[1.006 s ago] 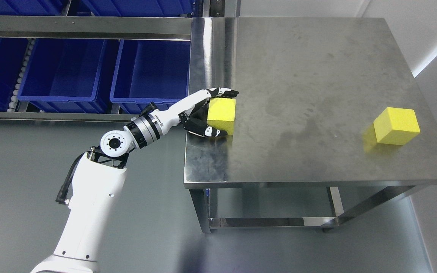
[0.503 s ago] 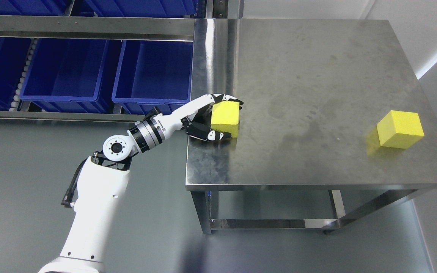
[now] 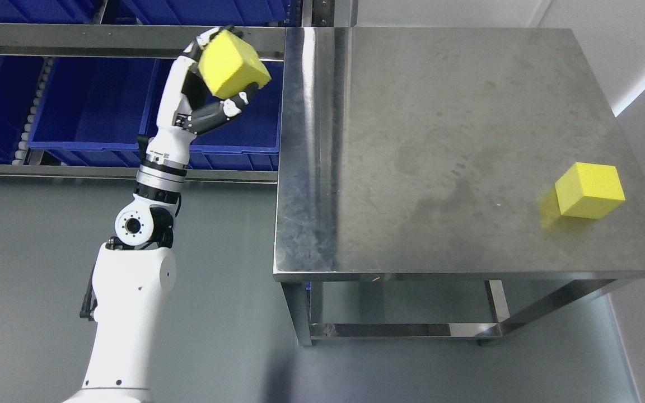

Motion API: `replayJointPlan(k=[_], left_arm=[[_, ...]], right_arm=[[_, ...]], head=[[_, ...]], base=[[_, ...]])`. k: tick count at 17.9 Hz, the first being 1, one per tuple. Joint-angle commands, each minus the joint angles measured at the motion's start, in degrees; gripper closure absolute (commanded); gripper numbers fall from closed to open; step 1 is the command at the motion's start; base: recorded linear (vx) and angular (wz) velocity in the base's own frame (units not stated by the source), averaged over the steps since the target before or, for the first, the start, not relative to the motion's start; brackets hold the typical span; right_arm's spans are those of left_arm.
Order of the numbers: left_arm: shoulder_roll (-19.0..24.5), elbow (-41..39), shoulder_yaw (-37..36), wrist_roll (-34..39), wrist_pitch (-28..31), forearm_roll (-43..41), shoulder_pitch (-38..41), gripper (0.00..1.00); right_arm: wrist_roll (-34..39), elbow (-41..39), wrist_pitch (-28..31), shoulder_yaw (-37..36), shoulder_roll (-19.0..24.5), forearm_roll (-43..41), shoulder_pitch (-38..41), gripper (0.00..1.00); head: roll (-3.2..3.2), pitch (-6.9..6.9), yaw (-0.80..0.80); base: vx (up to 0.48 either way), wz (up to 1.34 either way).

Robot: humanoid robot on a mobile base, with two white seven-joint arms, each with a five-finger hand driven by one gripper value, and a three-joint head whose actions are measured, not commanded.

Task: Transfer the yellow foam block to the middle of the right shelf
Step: 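Lift the cube off the table with the left hand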

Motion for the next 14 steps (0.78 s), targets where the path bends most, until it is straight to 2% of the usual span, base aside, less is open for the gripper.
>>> replayJointPlan(k=[1, 4, 6, 10, 14], left_arm=[[0.47, -3.62, 5.05, 5.54, -3.58, 3.52, 6.69, 0.5], [0.47, -4.5, 4.61, 13.44, -3.06, 3.52, 6.7, 0.51], [0.47, -5.64, 4.17, 14.34, -1.31, 3.52, 6.78, 0.51], [0.47, -10.28, 3.38, 16.63, 10.36, 3.61, 6.7, 0.52], [0.47, -13.9, -1.02, 17.42, 16.1, 3.61, 6.7, 0.52]], right_arm=[[-0.04, -1.0, 0.03, 0.01, -1.0, 0.18, 0.09, 0.0], [-0.04, -1.0, 0.03, -0.07, -1.0, 0.18, 0.09, 0.0], [-0.04, -1.0, 0.03, 0.01, -1.0, 0.18, 0.09, 0.0], [-0.04, -1.0, 0.03, 0.01, -1.0, 0.18, 0.09, 0.0], [-0.04, -1.0, 0.03, 0.01, -1.0, 0.18, 0.09, 0.0]], head=[[0.0, 0.0, 0.0], [0.0, 0.0, 0.0], [0.0, 0.0, 0.0], [0.0, 0.0, 0.0], [0.0, 0.0, 0.0]], base=[[-0.003, 0.07], [0.0, 0.13], [0.009, 0.27], [0.036, 0.71], [0.042, 1.05]])
